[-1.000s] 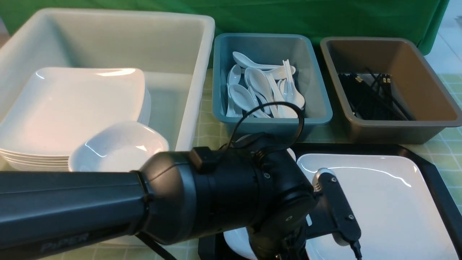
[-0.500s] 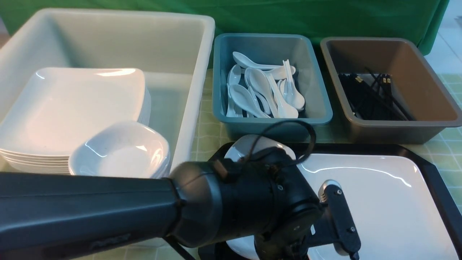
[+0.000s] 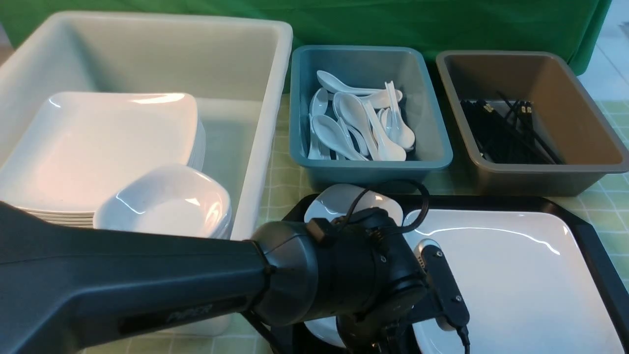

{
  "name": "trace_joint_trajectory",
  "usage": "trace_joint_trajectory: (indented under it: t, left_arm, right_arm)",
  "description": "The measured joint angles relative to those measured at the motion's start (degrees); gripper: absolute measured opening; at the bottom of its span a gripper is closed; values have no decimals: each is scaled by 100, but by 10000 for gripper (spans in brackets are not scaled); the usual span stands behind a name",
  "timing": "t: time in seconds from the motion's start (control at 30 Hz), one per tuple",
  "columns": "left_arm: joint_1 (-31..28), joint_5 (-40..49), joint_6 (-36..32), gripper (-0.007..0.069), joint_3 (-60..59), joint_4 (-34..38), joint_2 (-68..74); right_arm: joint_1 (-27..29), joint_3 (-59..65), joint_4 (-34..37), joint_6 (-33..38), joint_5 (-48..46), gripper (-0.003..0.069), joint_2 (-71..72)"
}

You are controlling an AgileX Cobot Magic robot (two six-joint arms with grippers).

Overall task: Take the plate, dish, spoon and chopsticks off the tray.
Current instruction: Use the left arm to grab a small plate from the dinner plate, then use the left arm to put the small plate into the large storage box on the left

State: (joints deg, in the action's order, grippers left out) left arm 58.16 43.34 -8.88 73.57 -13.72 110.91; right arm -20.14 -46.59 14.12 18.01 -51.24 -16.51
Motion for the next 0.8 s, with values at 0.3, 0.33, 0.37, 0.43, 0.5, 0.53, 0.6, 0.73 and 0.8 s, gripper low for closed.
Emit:
trace_joint_trajectory:
  t: [0.3,0.33,0.37,0.43,0.5,0.53,0.6,0.73,0.8]
  left_arm:
    - [-30,271,30,35,75,339,-449]
    - [-30,397,60,22,75,609,-648]
    - [-30,483,65,9,69,895,-815]
    - [-30,620,59,6,47,1276,-1121]
    - [-30,804,37,4,42,1690,-1578]
    - [-30,838,37,4,43,1797,-1730]
    - [-30,946,105,4,43,1900,-2438]
    - [-159,993,461,4,43,1637,-3355]
    - [-421,1097,738,4,61,1251,-3859]
  right_arm:
    - [0,0,0,0,-7,199,0]
    - [0,0,0,0,-7,199,0]
    - [0,0,0,0,-7,199,0]
    - [0,0,0,0,-7,199,0]
    - [0,0,0,0,-7,199,0]
    - [0,0,0,0,-7,199,0]
    - [0,0,0,0,-7,199,0]
    - [0,0,0,0,-7,199,0]
    - [0,0,0,0,-7,199,0]
